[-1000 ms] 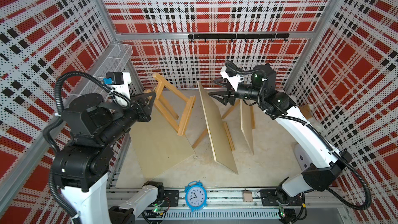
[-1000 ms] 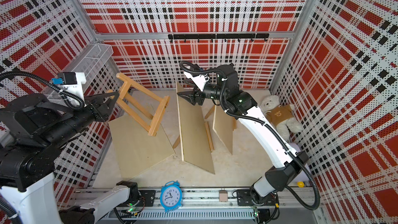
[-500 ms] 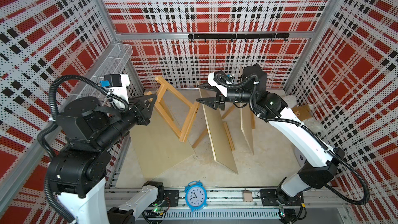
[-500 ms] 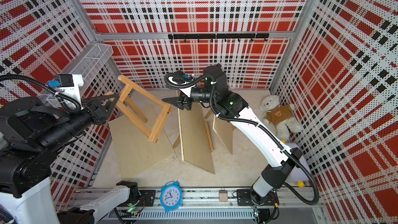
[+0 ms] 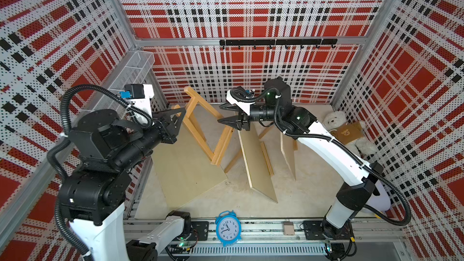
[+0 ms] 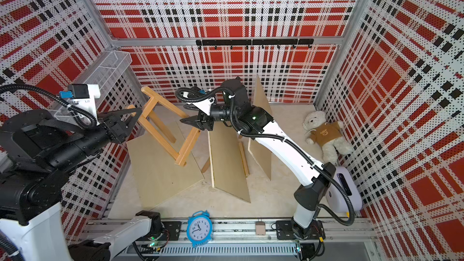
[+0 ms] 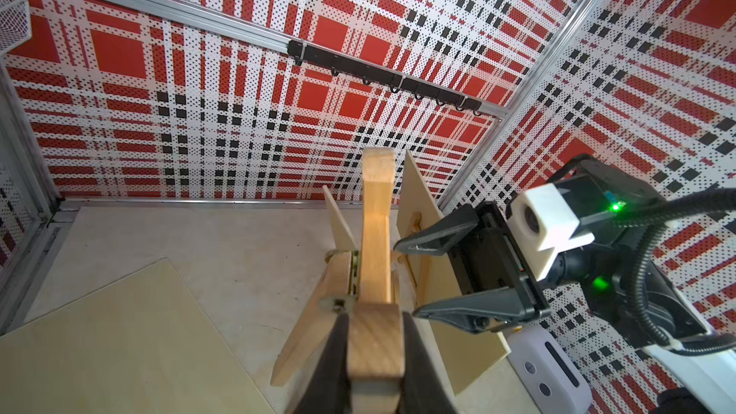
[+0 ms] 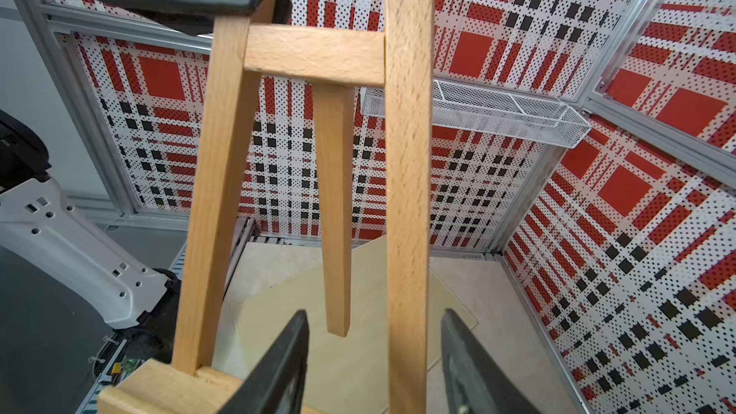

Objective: Disassemble the easel
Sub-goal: Place the easel at the corner of the board.

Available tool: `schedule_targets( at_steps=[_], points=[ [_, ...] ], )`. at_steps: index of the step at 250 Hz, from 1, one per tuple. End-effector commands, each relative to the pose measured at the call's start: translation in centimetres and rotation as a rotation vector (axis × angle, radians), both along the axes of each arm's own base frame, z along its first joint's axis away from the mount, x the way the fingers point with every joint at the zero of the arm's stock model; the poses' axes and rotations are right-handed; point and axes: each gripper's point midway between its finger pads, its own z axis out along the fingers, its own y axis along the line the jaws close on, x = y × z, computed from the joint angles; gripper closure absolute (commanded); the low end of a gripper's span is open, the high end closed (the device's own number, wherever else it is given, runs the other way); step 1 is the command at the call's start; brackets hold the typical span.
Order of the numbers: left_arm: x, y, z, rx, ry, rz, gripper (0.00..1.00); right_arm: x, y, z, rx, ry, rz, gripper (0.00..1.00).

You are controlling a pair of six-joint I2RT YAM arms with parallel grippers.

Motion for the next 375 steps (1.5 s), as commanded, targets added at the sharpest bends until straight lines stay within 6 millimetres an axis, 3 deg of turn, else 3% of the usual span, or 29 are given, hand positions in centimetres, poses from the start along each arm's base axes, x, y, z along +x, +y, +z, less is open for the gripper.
schedule_targets(
  at_steps=[1, 120, 183, 226, 240, 248, 303, 335, 375],
  points=[
    [-0.8, -0.4, 3.9, -0.041, -0.144, -0.027, 1.0, 0.4, 0.7, 0.5, 0.019, -0.014, -0.009, 0.47],
    [-0.6, -1.1, 5.0, -0.06, -0.18, -0.069, 1.0, 1.8, 1.8, -0.2, 0.017, 0.006, -0.051, 0.58],
    [-0.4, -1.3, 5.2, -0.057, -0.187, -0.08, 1.0, 2.3, 2.0, 0.1, 0.027, 0.019, -0.08, 0.73],
    [0.5, -0.9, 4.9, -0.067, -0.186, -0.046, 1.0, 2.8, 1.6, 1.7, 0.076, 0.014, -0.114, 0.83],
    [0.9, -0.3, 4.6, -0.071, -0.182, -0.009, 0.79, 2.8, 1.5, 2.4, 0.101, 0.008, -0.127, 0.86],
    [1.1, -0.1, 4.4, -0.069, -0.181, 0.009, 0.73, 2.9, 1.4, 2.8, 0.116, 0.003, -0.138, 0.87],
    [1.7, 1.1, 3.7, -0.051, -0.165, 0.081, 0.56, 3.4, -0.5, 6.3, 0.247, 0.004, -0.168, 0.96],
    [1.2, 2.0, 4.1, -0.043, -0.187, 0.134, 0.46, 4.8, -2.6, 8.3, 0.339, 0.065, -0.182, 0.97],
    [1.0, 4.3, 3.8, -0.015, -0.188, 0.26, 0.44, 5.3, -5.4, 10.6, 0.414, 0.036, -0.22, 0.96]
  ],
)
